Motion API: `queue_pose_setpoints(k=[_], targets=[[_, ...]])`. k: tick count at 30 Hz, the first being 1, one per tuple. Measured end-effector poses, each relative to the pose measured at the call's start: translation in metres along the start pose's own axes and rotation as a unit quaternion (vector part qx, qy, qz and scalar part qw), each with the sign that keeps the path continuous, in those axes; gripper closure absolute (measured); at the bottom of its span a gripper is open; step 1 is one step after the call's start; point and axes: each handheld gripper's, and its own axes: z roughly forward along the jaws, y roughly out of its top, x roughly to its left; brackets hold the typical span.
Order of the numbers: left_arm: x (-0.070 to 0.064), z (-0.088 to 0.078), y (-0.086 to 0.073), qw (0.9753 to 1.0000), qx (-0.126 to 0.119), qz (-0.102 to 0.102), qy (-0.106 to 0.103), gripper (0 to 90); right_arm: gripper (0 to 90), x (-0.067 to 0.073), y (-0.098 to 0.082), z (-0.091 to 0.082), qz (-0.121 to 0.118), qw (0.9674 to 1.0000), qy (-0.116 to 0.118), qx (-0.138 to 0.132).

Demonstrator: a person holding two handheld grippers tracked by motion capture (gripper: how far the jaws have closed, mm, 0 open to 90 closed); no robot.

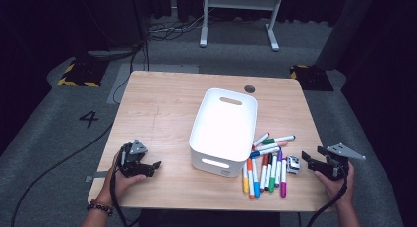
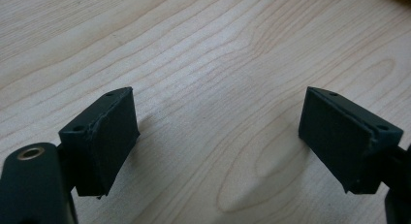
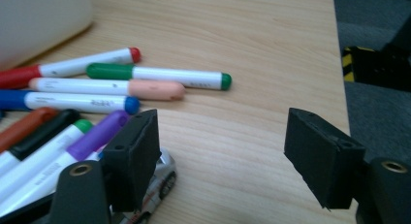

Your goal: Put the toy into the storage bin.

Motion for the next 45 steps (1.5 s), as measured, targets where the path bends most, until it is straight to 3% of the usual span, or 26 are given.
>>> queue_pose_setpoints(k=[4,8,14,18,20,24,36,39,45], targets=[[0.0,0.0,0.0,1.0,0.0,0.0,0.0,14.2,32.1,0.007,0.013,-0.003,-0.023,0.9991,0.031,-0.015],[0.0,0.0,0.0,1.0,0.0,0.0,0.0,14.2,36.0,0.015,0.029,-0.001,-0.069,0.9954,0.063,-0.022],[0.0,0.0,0.0,1.0,0.0,0.0,0.0,14.2,37.6,0.028,0.051,0.015,-0.104,0.9891,0.105,-0.001],[0.0,0.0,0.0,1.0,0.0,-0.001,-0.001,14.2,41.5,0.033,0.064,0.027,-0.13,0.9831,0.128,0.018],[0.0,0.0,0.0,1.0,0.0,0.0,-0.001,14.2,43.9,0.034,0.071,0.033,-0.143,0.9778,0.15,0.028],[0.0,0.0,0.0,1.0,0.0,0.0,0.0,14.0,48.8,0.039,0.083,0.046,-0.171,0.9693,0.17,0.051],[0.0,0.0,0.0,1.0,0.0,0.001,0.0,14.0,54.2,0.049,0.086,0.086,-0.206,0.9511,0.195,0.121],[0.0,0.0,0.0,1.0,0.0,0.0,-0.001,14.0,54.2,0.05,0.084,0.094,-0.203,0.9503,0.198,0.129],[0.0,0.001,0.0,1.0,0.0,0.0,-0.001,14.0,55.2,0.048,0.08,0.106,-0.207,0.945,0.2,0.155]])
